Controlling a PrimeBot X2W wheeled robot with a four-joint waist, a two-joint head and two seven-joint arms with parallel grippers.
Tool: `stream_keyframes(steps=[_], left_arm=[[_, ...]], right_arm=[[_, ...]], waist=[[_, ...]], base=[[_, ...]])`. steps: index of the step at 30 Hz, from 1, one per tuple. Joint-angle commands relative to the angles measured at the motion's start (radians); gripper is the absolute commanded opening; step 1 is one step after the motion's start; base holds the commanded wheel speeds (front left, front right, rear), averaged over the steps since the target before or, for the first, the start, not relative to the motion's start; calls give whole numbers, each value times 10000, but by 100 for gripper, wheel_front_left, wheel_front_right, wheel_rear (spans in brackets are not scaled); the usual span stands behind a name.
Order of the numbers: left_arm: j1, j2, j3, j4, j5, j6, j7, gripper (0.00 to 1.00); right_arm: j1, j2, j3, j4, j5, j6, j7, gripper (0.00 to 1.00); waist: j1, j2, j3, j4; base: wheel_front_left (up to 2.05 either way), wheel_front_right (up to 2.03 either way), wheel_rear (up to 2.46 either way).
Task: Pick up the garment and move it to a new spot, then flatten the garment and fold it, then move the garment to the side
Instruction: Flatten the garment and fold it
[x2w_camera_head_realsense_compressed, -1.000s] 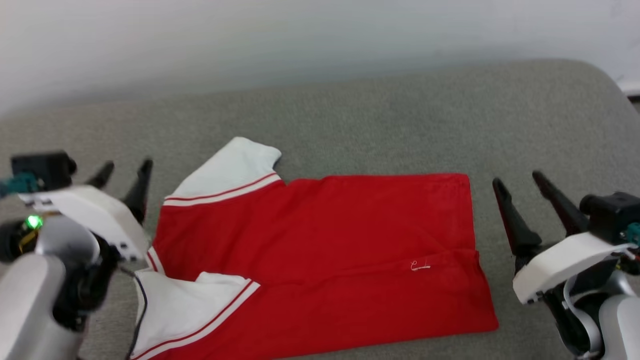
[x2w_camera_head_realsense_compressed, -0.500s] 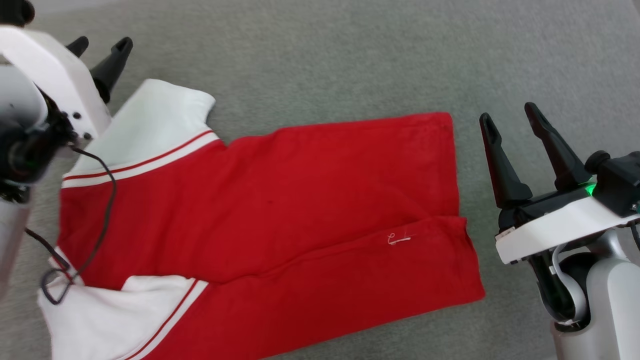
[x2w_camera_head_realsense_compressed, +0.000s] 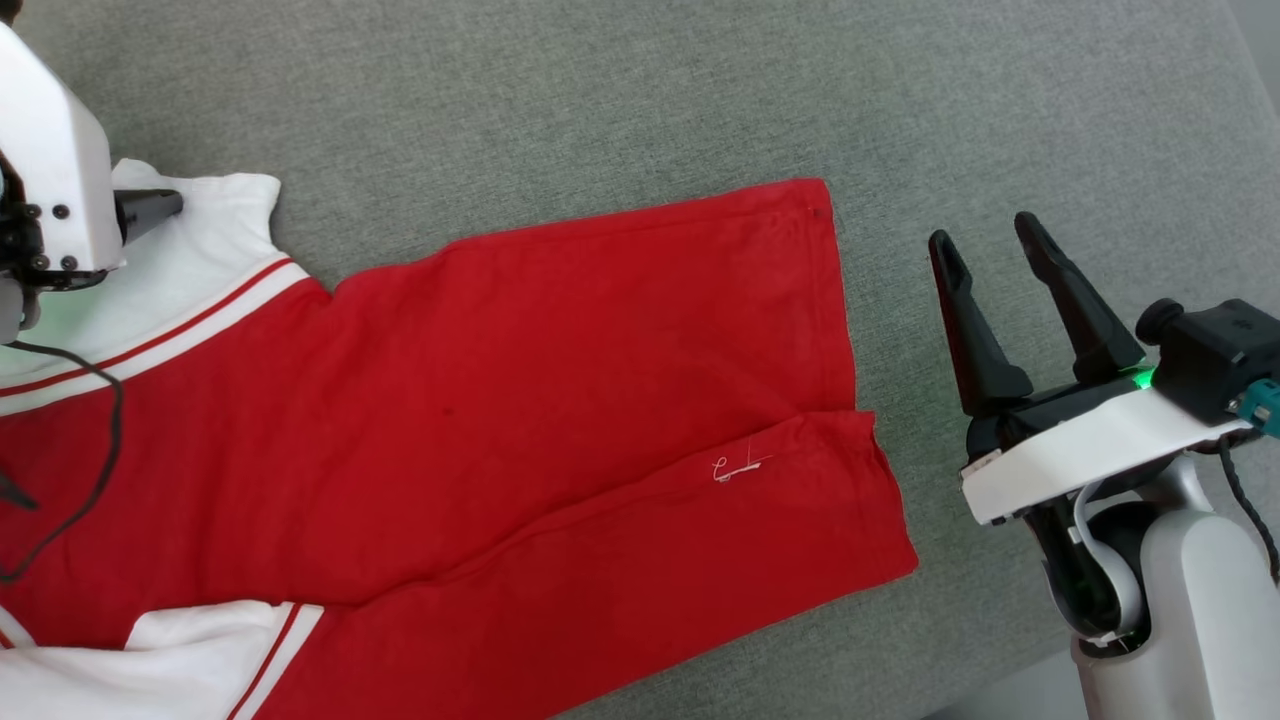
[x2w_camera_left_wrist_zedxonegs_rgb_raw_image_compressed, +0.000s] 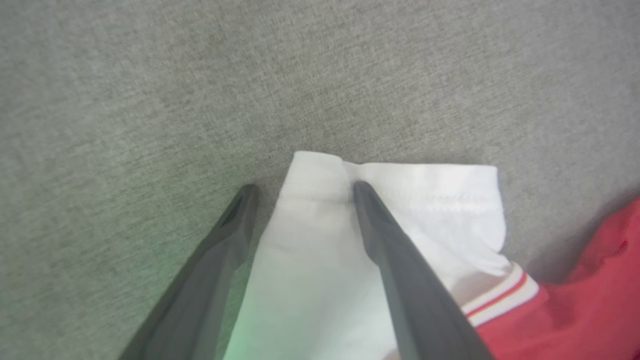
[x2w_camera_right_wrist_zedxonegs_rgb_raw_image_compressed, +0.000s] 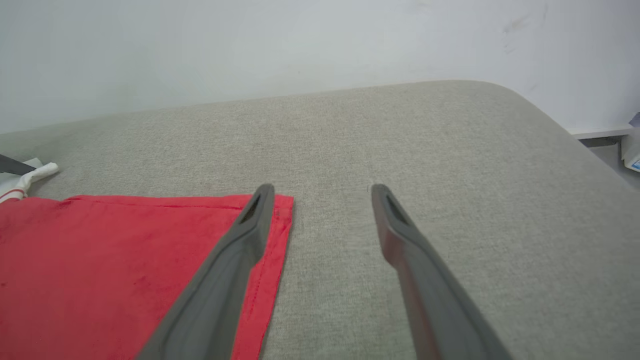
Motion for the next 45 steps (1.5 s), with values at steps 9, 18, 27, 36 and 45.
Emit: stream_keyframes(steps=[9, 18, 27, 36, 45], left_arm=[[623, -644, -365, 545, -37, -253, -566, 0], [-704, -1168, -199, 19, 347, -841, -1853, 0], [-962, -1612, -474, -735, 755, -1306, -2812, 0], [-637, -1821, -486, -807, 687, -1519, -3456, 0], [882, -1662, 190, -1150, 281, -1282, -4887, 0]], right_arm=[[-850, -732, 72, 601, 1522, -4, 1931, 100], [-2626, -1769, 268, 2064, 2746, -4, 5600, 100], [-3821, -2058, 338, 3459, 2702, -4, 8219, 100], [-3790, -1913, 103, 3623, 2232, -4, 9441, 0], [-3429, -2392, -286, 2053, 1825, -4, 8457, 0]], waist=[[-1, -1, -23, 261], [-1, -1, -148, 1469], [-1, -1, 165, 2580], [-1, -1, 73, 2914], [-1, -1, -1250, 3118]], base=[[0, 0, 0], [0, 0, 0], [0, 0, 0], [0, 0, 0], [0, 0, 0]])
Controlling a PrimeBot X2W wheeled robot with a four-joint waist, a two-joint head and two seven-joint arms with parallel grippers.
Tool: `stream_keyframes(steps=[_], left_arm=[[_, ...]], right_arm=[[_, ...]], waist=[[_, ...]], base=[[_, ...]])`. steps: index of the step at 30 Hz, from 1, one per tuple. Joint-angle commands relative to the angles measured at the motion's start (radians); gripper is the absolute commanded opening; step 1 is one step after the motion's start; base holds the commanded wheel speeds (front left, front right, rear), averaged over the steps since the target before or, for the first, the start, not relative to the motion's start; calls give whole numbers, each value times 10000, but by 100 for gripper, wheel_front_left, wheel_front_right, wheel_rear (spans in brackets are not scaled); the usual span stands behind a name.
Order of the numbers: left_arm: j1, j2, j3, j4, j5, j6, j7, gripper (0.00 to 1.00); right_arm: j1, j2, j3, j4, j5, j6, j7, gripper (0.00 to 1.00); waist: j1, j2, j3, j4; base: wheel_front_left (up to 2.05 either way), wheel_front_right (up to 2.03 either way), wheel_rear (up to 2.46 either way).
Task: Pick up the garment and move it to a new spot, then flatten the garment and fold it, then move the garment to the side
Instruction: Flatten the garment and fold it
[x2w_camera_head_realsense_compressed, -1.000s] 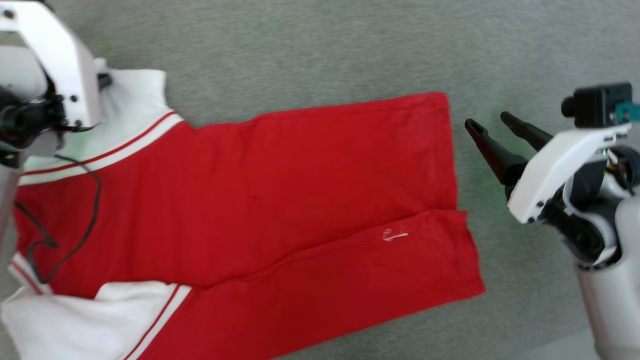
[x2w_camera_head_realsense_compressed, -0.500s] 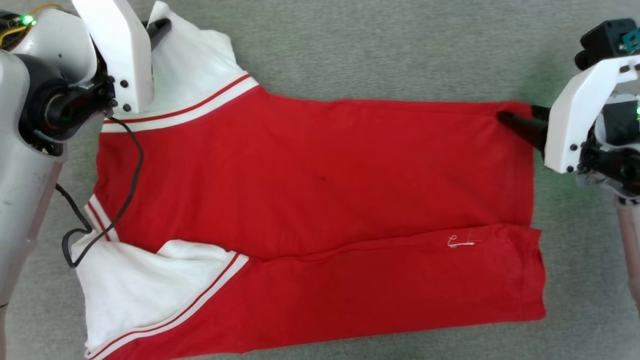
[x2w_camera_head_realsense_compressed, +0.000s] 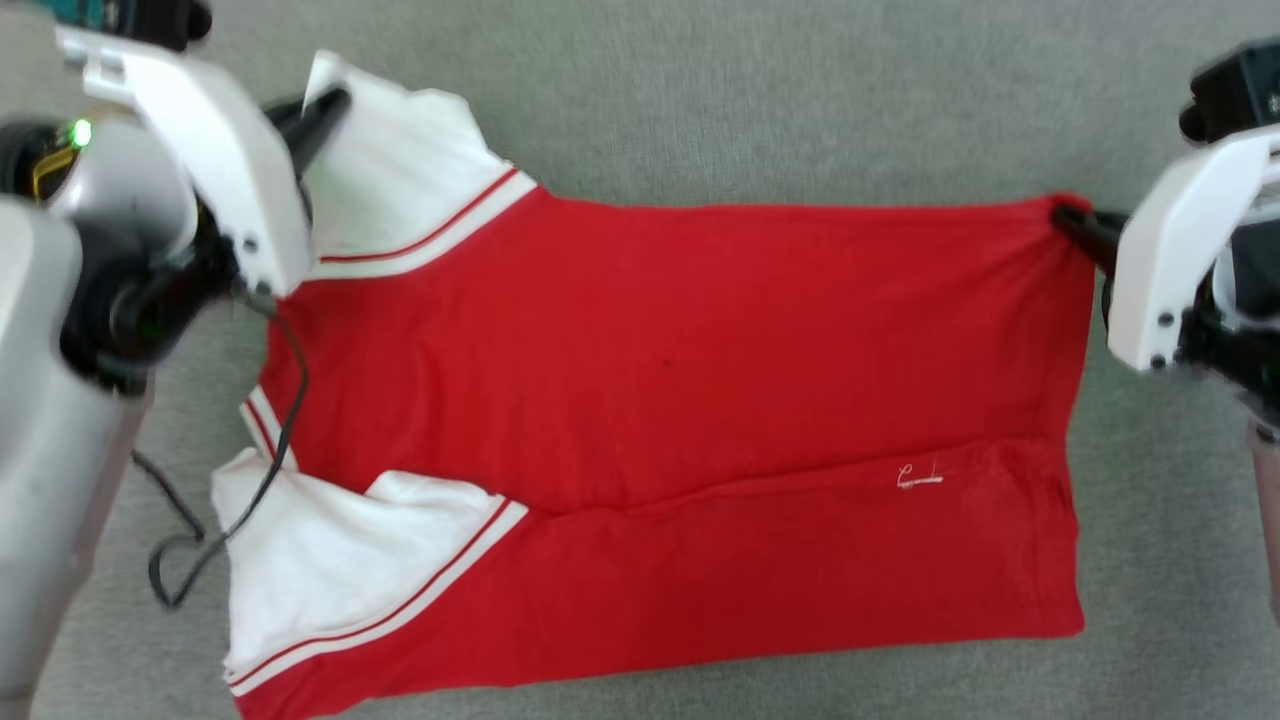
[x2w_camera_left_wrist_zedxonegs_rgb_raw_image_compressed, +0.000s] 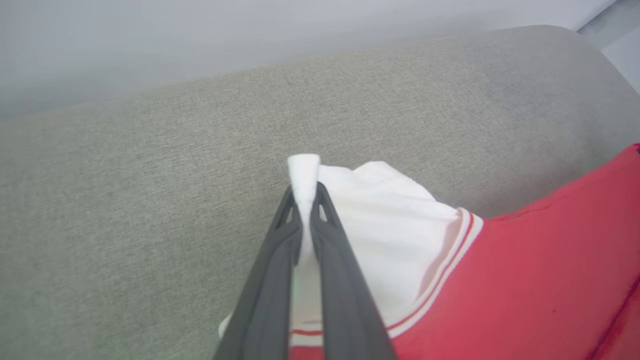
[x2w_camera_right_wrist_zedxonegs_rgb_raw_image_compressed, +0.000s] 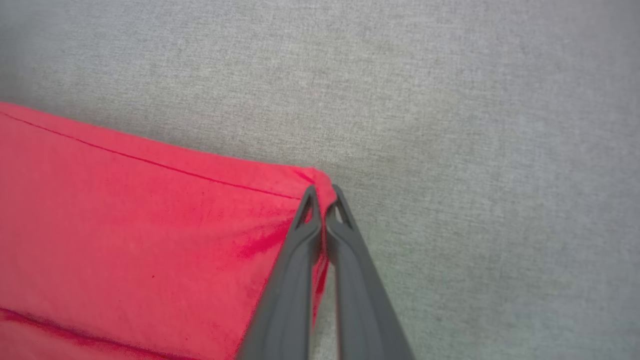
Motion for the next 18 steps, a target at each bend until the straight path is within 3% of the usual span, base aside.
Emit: stream_keyframes(steps=[1, 11, 18], left_arm=[[472, 64, 119, -109, -22, 97, -248, 0], [4201, 62, 645, -1113, -554, 901, -1940, 0], [6860, -400, 346, -1416, -1038, 1295, -2512, 0]], right_arm=[[307, -87, -94, -168, -1, -4, -134, 0], [2653, 218, -760, -637, 67, -4, -707, 0], [4304, 706, -1290, -100, 347, -4, -1521, 0]], waist=[[0, -1, -596, 164], [0, -1, -2151, 588], [0, -1, -2682, 730]], base=[[0, 0, 0], [0, 0, 0], [0, 0, 0]])
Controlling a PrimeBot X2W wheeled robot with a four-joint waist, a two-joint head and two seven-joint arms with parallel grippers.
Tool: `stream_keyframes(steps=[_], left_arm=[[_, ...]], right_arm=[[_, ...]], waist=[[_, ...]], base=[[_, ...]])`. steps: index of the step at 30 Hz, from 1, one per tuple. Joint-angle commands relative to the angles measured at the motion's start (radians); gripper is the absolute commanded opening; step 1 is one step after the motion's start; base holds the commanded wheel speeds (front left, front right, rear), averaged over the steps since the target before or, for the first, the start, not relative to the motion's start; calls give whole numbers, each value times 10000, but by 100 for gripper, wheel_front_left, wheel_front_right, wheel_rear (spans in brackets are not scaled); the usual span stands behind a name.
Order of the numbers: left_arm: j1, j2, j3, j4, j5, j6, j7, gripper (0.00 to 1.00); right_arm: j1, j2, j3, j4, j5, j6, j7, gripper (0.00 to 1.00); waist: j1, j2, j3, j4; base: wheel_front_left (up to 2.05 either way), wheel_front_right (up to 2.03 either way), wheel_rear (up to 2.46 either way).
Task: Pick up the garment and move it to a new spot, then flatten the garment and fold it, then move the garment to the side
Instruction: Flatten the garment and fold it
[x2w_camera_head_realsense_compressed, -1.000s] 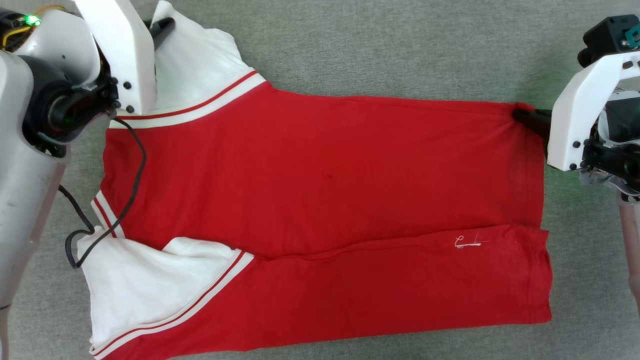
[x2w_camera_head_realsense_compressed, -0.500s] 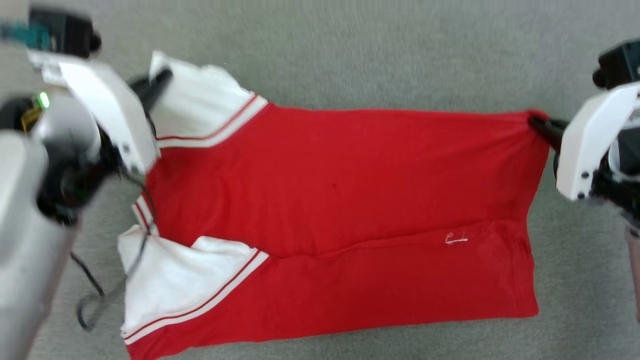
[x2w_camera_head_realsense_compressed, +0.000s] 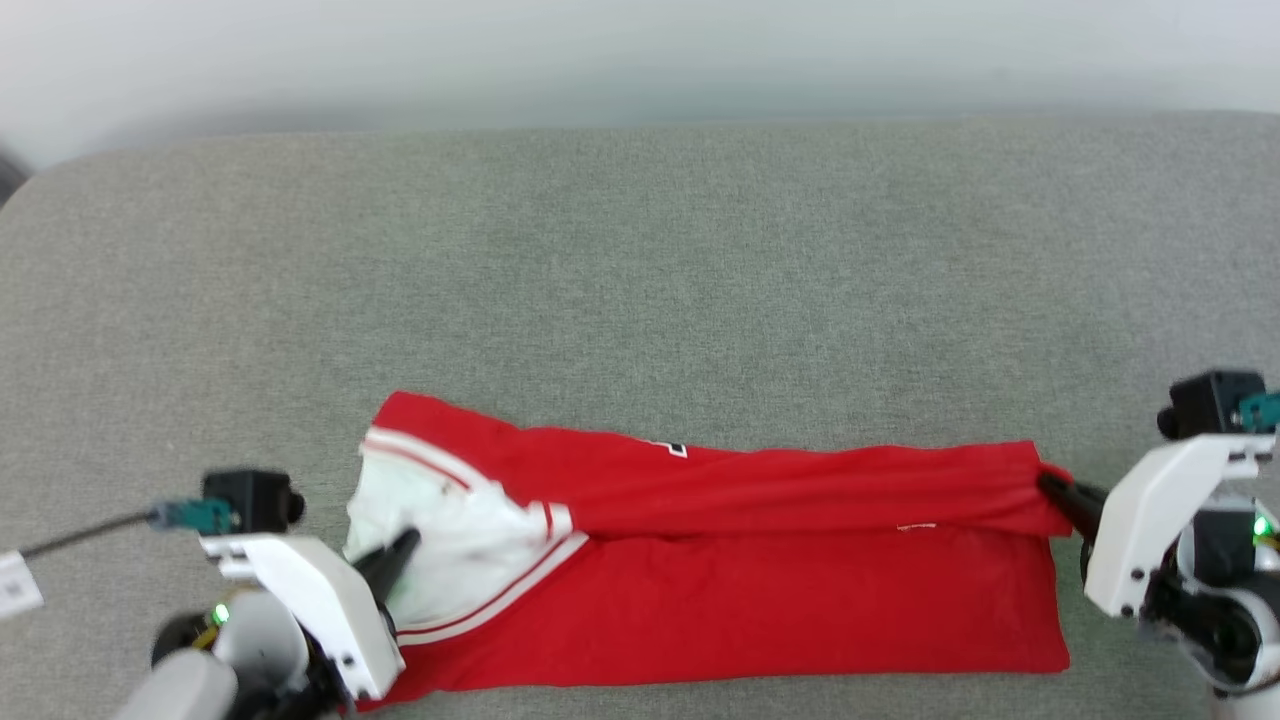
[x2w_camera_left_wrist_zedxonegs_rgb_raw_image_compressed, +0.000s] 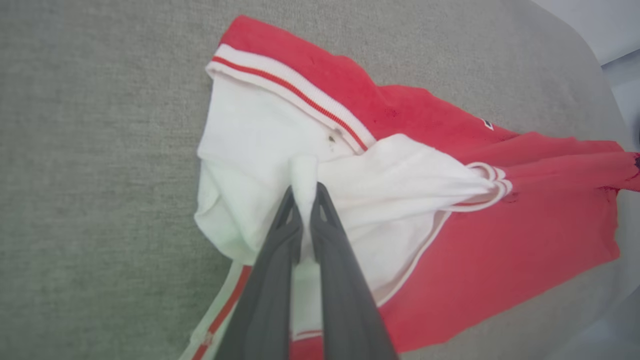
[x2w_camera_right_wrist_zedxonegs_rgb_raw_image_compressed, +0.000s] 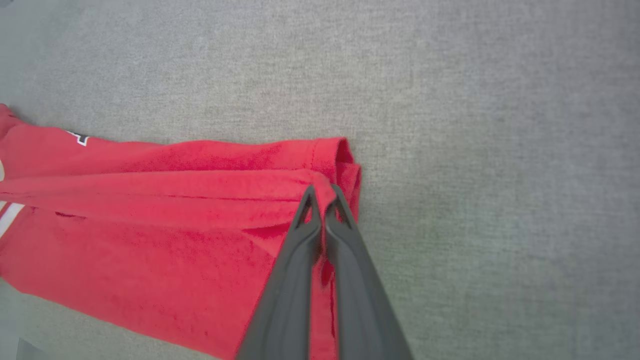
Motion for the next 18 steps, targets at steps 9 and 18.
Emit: stream_keyframes(steps=[9, 18], left_arm=[[1201, -603, -174, 505, 25, 17, -1036, 100], [1670, -729, 508, -633, 1429, 897, -3892, 100]], right_arm=[[1444, 401, -133, 591, -10, -4, -1240, 100], [2434, 232, -311, -1143, -150, -4, -1163, 100]], waist=[[2, -1, -409, -57], [2, -1, -1175, -390]], base=[[0, 0, 0], [0, 0, 0]])
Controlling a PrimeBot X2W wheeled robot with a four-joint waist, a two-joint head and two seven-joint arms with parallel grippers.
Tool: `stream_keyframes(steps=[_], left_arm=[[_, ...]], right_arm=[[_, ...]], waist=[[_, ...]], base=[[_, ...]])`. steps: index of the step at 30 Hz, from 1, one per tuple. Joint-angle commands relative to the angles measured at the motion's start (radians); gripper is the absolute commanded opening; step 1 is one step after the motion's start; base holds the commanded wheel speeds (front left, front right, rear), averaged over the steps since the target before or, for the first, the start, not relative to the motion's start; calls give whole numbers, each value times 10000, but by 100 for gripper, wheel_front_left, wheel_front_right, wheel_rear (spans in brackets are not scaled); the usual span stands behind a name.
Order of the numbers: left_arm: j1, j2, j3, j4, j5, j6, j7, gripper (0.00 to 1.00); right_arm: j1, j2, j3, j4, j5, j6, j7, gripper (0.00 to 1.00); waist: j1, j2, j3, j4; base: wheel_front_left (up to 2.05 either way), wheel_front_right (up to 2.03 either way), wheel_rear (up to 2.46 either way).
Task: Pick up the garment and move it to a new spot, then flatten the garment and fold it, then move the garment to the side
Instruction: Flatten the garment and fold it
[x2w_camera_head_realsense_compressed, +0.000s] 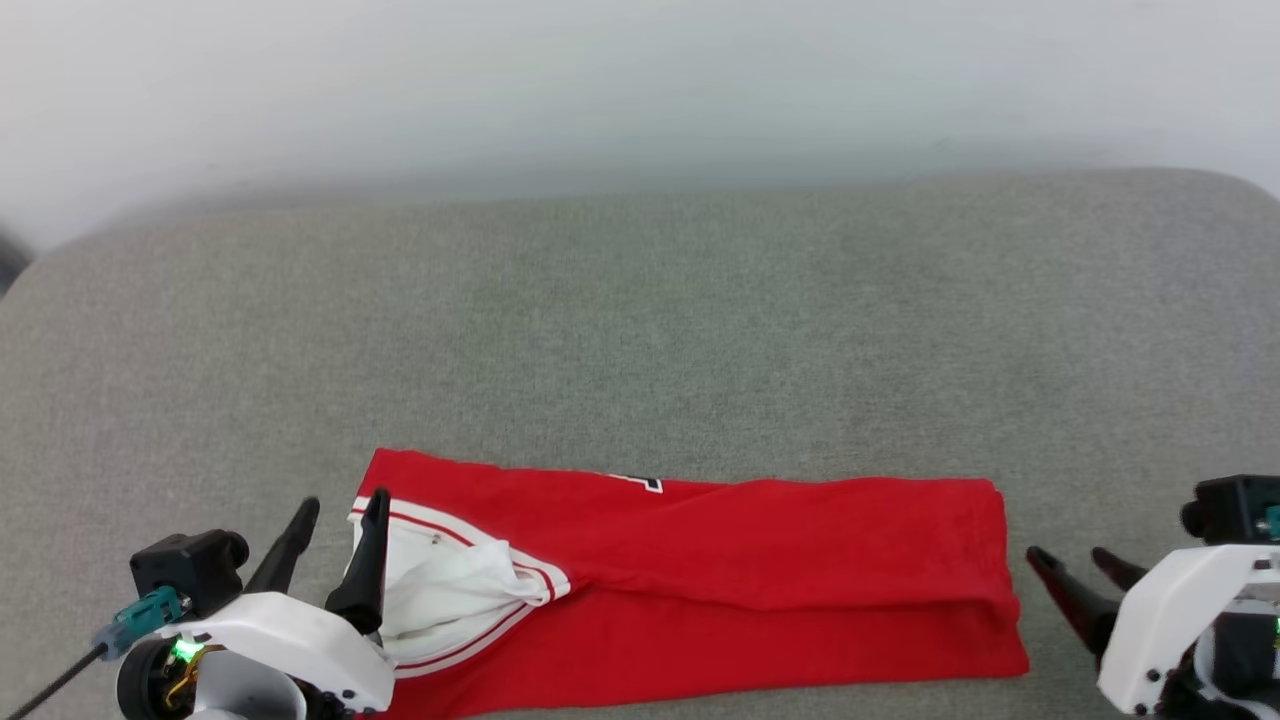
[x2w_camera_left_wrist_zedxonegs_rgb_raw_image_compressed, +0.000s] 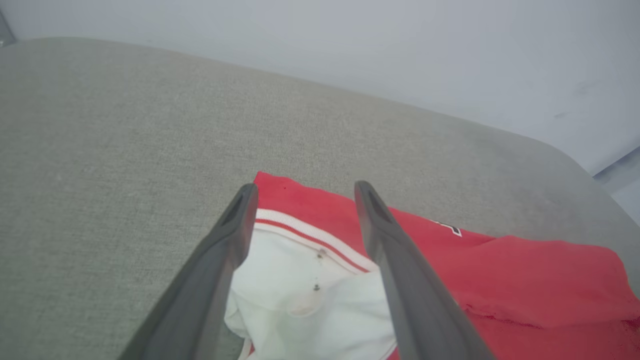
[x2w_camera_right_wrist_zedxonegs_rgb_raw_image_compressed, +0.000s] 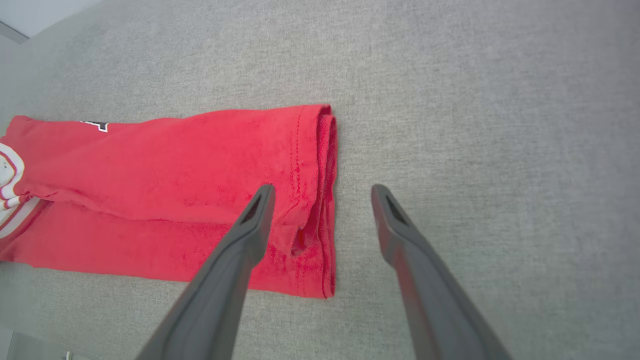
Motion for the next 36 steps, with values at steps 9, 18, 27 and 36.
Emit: stream_keyframes(steps=[9, 18, 27, 36], left_arm=[[-271, -392, 278, -328, 1488, 424, -2047, 100], [-607, -724, 471, -736, 2578, 260, -2283, 100], [-900, -917, 266, -1044, 3144, -27, -2301, 100], [-1061, -951, 264, -834, 3246, -209, -2305, 100]], right_arm=[[-269, -225, -943, -943, -410, -4, 1981, 100], [-822, -270, -941, -33, -588, -4, 3373, 100], [-1450, 94, -937, 1598, -773, -4, 3664, 100], [-1664, 335, -391, 2470, -368, -4, 3866, 0]], waist=[[2, -1, -738, 65], [2, -1, -175, 1042], [2, -1, 621, 1690], [2, -1, 679, 1542]], base=[[0, 0, 0], [0, 0, 0], [0, 0, 0], [0, 0, 0]])
